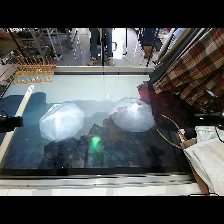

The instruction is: Fold the clothes and pants, and hang the long-sleeved shirts on hangers.

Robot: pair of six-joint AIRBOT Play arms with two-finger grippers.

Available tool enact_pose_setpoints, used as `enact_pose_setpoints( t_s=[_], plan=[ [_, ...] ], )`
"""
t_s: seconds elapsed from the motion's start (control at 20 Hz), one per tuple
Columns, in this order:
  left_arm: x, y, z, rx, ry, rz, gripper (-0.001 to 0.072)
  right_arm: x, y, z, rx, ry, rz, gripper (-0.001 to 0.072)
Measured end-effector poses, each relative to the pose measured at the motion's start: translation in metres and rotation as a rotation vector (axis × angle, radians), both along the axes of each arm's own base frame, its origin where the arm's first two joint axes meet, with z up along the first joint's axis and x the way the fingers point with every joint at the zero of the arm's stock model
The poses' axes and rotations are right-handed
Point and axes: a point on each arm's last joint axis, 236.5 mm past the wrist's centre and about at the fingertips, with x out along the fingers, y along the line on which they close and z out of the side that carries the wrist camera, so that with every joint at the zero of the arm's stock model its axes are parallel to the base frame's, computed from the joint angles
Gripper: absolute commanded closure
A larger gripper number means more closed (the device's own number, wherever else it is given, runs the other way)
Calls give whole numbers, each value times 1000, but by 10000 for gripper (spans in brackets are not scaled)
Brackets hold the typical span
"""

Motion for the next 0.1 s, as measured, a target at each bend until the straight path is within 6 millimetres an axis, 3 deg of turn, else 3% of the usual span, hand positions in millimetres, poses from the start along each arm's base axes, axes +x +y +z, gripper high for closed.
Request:
enact_pose_setpoints(
  t_s=[0.1],
  plan=[
    [1,2,1,6,-5,6,680,29,4,14,-140,-123,66,683]
  ],
)
